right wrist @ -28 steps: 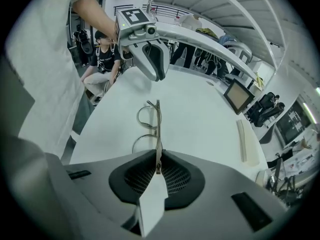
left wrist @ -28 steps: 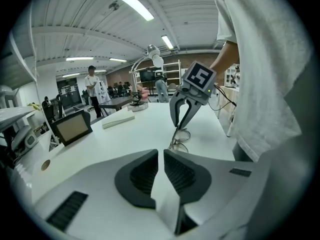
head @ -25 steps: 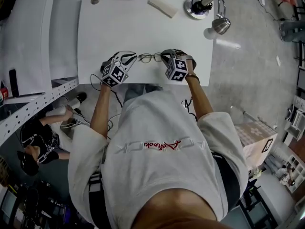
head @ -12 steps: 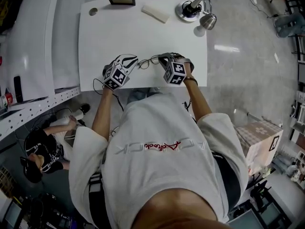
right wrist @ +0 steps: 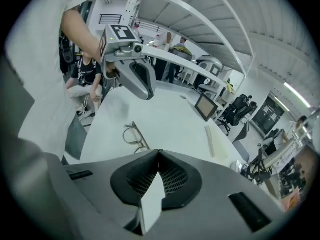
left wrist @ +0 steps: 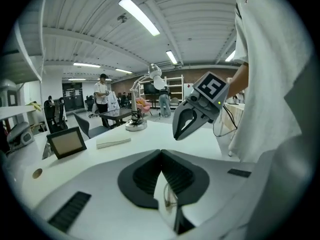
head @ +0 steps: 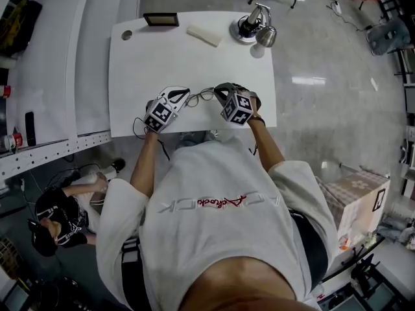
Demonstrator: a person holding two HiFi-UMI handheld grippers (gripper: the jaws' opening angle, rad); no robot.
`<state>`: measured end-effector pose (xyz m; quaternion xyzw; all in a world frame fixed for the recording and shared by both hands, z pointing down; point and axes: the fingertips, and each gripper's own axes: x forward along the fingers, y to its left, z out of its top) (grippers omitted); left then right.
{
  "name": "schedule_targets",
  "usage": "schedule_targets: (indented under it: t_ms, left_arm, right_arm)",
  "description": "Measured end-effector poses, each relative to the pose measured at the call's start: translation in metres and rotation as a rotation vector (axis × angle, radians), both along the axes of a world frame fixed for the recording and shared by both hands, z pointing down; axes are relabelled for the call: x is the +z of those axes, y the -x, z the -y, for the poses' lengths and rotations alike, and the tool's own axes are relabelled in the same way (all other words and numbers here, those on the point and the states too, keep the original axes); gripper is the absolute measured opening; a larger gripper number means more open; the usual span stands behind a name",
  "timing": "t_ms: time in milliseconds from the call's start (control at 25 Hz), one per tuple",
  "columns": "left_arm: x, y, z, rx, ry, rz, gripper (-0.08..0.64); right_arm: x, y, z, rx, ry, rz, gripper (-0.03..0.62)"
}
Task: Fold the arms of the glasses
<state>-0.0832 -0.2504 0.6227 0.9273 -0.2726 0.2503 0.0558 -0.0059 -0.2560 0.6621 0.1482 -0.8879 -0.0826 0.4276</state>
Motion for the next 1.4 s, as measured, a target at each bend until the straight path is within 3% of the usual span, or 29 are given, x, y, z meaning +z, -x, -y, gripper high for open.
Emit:
schedule_targets:
  t_ms: [120,320,440,600,680,1160,1400]
  left_arm:
    - [-0.015,-0.004,0.007,-0.072,0.025,-0.125,0.028]
    - [-0.045,-0.004,0.019,-0.213,0.065,-0.419,0.028]
    - [-0.058,-0.005,0.022,-0.271,0.085,-0.558,0.028]
    - [-0.065,-0.011,0.016,-0.313,0.113,-0.673,0.028]
    - [-0.066,-0.012,0.010,-0.336,0.118,-0.700,0.028]
    - [-0.080,-0.021,-0.012,-0.351,0.089,-0.718,0.028]
    - [-0.085,-0.022,-0.044,-0.330,0.061,-0.713,0.028]
  right_arm:
    - [-0.018,-0.002,0.007,0.109,0.056,0.164,0.035]
    - [-0.055,-0.008,0.019,0.298,0.197,0.524,0.035]
    - [-0.076,-0.017,0.026,0.374,0.285,0.781,0.035]
    - [-0.111,-0.039,0.031,0.456,0.422,1.181,0.035]
    - [-0.119,-0.049,0.032,0.478,0.451,1.285,0.035]
    - [-0.114,-0.056,0.001,0.385,0.246,1.043,0.034]
    - [-0.113,-0.054,-0.035,0.373,0.200,0.994,0.032]
